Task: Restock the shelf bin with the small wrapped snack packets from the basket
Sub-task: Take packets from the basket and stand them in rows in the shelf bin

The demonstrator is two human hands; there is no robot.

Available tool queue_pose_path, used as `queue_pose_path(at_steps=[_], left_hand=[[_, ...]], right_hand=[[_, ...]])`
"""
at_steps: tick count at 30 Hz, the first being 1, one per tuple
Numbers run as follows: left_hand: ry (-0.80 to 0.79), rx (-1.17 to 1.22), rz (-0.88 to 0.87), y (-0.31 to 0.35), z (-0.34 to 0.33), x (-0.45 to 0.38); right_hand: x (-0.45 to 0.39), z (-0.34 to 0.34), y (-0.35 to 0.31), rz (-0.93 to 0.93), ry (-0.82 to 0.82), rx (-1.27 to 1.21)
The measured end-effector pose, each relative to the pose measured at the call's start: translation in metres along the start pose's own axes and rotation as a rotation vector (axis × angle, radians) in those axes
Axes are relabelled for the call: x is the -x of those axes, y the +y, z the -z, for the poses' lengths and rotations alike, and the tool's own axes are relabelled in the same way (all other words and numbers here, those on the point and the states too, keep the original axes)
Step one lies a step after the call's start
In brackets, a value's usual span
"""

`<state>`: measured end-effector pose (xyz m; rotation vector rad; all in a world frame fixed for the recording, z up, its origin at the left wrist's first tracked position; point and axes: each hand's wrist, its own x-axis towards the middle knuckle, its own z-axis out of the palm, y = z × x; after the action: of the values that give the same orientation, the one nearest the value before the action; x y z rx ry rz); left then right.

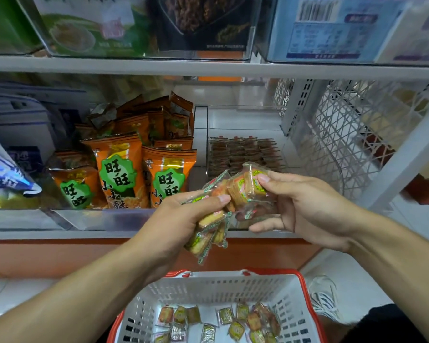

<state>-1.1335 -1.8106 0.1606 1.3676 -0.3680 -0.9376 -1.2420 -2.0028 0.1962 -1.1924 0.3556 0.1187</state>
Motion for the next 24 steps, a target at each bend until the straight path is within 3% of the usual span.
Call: queue_pose_path(at_steps=[3, 9, 12, 14, 16, 21, 24], left_hand=[[0.043, 0.003, -0.010, -0.001, -0.003, -0.002], [0.120, 0.018, -0.023, -0.005, -0.007, -0.003], [0.119, 0.029, -0.026, -0.004, -0.008, -0.005], [0.102, 0.024, -0.026, -0.006, -0.010, -0.005], [0.091, -0.002, -0.030, -0.008, -0.014, -0.006], [0.086, -0.036, -0.010, -0.014, -0.024, -0.008], [0.085, -0.038, -0.009, -0.016, -0.028, -0.009]], right_hand=[[0.001, -0.001, -0.002, -0.028, -0.004, -0.054], [0.005, 0.008, -0.010, -0.096, 0.030, 0.108], [0.006, 0.024, -0.027, 0.050, 0.243, 0.193], [0.006, 0.039, -0.039, 0.186, 0.489, 0.423], [0.005, 0.055, -0.042, 0.256, 0.625, 0.743], [-0.017, 0.069, -0.030, 0.113, 0.481, 1.474], [-0.041, 0.069, -0.018, -0.094, 0.410, 1.780]])
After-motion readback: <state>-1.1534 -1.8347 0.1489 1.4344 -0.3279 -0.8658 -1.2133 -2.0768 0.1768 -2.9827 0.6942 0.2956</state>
